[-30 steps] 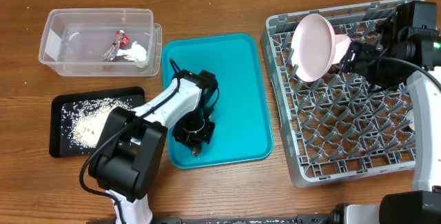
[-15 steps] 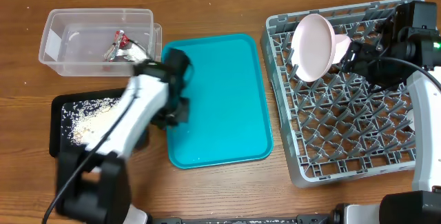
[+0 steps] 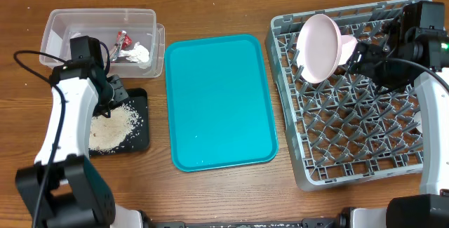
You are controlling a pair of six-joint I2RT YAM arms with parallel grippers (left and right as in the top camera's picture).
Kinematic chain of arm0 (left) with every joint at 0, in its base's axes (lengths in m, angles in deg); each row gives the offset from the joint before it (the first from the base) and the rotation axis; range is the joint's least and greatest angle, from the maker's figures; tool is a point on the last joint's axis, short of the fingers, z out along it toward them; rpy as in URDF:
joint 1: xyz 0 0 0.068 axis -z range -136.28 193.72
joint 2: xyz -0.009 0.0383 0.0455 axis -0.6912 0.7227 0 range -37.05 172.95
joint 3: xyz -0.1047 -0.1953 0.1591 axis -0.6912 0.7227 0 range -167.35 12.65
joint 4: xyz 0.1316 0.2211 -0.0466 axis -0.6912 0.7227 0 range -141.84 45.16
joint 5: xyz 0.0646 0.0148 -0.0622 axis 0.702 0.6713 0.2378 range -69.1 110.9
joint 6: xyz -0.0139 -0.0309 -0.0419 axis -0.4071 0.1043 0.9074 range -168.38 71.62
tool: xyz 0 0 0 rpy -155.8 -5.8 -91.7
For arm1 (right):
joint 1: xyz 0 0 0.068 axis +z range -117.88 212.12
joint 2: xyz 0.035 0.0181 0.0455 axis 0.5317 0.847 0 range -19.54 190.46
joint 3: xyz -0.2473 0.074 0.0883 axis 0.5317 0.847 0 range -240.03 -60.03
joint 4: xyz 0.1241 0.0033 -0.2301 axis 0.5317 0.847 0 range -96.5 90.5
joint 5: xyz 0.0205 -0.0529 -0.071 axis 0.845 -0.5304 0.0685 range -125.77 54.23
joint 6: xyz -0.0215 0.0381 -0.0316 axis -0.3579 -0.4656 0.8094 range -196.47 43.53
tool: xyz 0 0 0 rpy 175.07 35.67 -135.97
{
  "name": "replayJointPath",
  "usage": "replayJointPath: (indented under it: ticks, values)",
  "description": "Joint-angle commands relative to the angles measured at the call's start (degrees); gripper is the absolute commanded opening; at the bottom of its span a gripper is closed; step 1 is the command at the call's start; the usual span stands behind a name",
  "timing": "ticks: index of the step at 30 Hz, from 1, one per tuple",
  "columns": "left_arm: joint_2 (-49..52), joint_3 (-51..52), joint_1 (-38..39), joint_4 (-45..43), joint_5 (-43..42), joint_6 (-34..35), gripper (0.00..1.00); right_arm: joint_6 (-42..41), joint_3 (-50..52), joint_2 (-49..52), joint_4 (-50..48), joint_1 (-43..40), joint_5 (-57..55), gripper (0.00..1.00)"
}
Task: Sort waste into correct bins and load items into the dishwasher
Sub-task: 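Carry the food scrap left and drop it onto the black tray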
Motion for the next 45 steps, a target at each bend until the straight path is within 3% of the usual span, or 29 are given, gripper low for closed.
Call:
replayJointPath:
  ticks: [1, 11, 14, 27, 35, 39, 42, 45]
  values:
    - [5.1, -0.4, -0.3, 0.0, -0.5, 0.8, 0.08, 0.0, -0.9, -0.3, -0.1, -0.1, 0.3, 0.85]
    - [11.6, -0.4, -0.3, -0.9, 0.0, 0.8, 0.09, 0.0, -0.9, -0.3, -0.1, -0.1, 0.3, 0.85]
    - [11.6, -0.4, -0.3, -1.4, 0.0, 0.8, 0.18, 0.0, -0.9, -0.3, -0.1, -0.1, 0.3, 0.85]
    - [11.5, -0.5, -0.3, -0.8, 0.0, 0.8, 0.31, 0.0, -0.9, -0.3, 0.1, -0.1, 0.3, 0.85]
    - [5.9, -5.9, -0.2, 2.9, -1.0, 0.7, 0.33, 0.0, -0.9, -0.3, -1.1, -0.1, 1.0, 0.89]
    - [0.9, -9.5, 0.6, 2.2, -8.2, -0.8, 0.36, 0.4, -0.9, -0.2, -4.8, 0.1, 9.3, 0.92]
    - [-2.0, -10.7, 2.7, -1.2, -15.8, -3.6, 0.49, 3.1, -0.9, -0.1, -10.6, 1.8, 20.4, 0.93]
    - [-3.3, -10.7, 5.9, -3.5, -18.6, -5.3, 0.61, 3.3, -0.9, 0.2, -15.2, 5.2, 23.5, 0.95]
